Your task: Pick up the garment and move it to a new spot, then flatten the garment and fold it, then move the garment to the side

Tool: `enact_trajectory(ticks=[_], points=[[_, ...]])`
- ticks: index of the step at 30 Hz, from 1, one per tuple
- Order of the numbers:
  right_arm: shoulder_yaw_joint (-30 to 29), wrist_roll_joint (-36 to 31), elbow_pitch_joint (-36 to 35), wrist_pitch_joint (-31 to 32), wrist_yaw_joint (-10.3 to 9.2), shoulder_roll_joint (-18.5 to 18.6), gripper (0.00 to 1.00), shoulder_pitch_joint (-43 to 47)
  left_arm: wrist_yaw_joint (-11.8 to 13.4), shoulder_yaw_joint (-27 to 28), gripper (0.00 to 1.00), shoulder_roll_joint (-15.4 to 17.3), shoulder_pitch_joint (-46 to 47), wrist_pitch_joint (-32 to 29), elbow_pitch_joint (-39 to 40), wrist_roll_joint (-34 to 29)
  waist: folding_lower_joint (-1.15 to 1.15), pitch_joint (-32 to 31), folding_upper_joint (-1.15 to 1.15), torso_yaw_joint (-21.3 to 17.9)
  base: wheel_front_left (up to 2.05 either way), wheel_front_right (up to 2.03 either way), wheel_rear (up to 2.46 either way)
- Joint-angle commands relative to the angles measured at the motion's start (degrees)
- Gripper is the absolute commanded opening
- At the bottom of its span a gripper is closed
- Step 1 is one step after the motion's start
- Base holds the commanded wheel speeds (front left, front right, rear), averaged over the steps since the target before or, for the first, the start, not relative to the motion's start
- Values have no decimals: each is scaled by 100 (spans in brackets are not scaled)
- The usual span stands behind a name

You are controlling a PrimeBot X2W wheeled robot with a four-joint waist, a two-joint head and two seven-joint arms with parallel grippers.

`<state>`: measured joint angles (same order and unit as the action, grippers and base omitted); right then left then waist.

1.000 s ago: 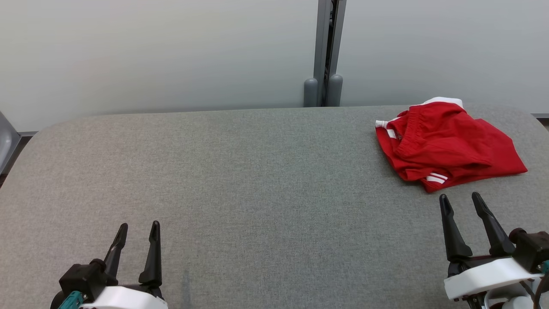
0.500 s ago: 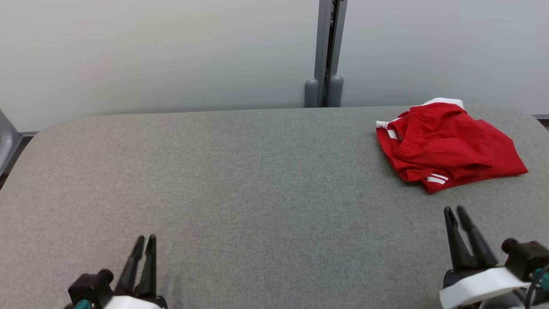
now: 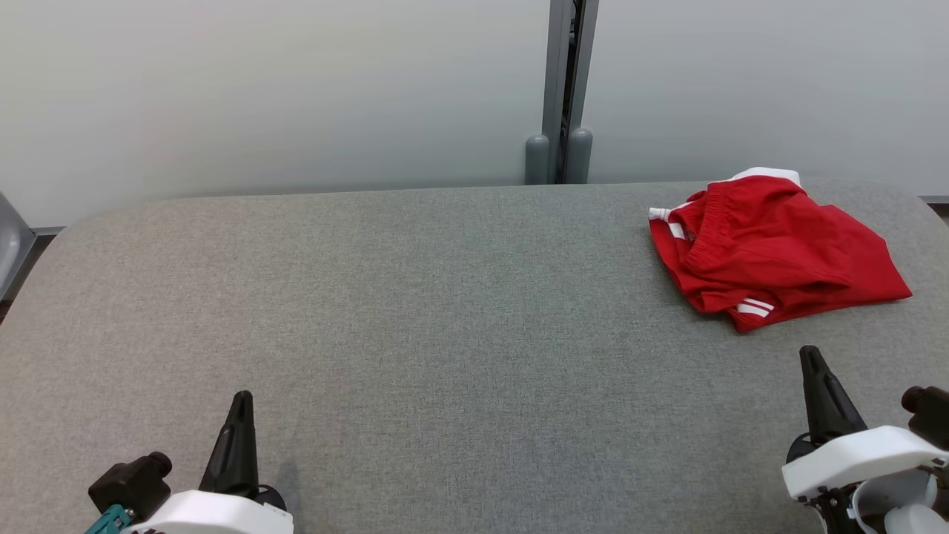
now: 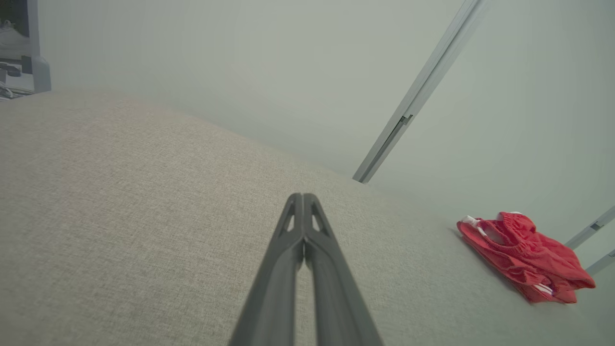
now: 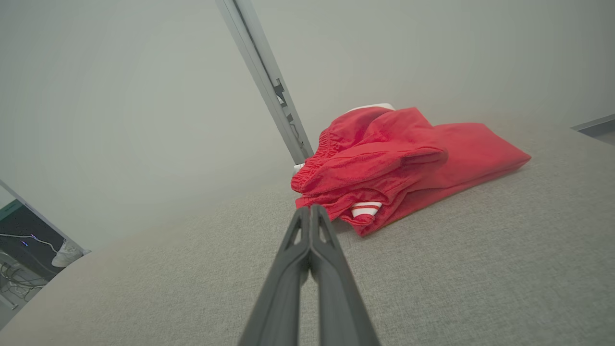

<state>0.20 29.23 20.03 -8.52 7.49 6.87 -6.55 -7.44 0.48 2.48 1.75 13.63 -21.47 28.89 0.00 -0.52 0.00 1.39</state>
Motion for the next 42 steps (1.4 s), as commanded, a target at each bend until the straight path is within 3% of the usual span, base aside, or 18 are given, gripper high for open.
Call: enact_trajectory(ticks=[1,42], points=[[-117,227,10,104,0,16,0,-277,-1,-17,0,28,241,-8,36,261,0,2,0,-2,0,0,0],[-949,2947,1057,1491,3,-46,0,-1507,-4,-206,0,41,1194,-193,-351,3395,0,45,0,-46,0,0,0]])
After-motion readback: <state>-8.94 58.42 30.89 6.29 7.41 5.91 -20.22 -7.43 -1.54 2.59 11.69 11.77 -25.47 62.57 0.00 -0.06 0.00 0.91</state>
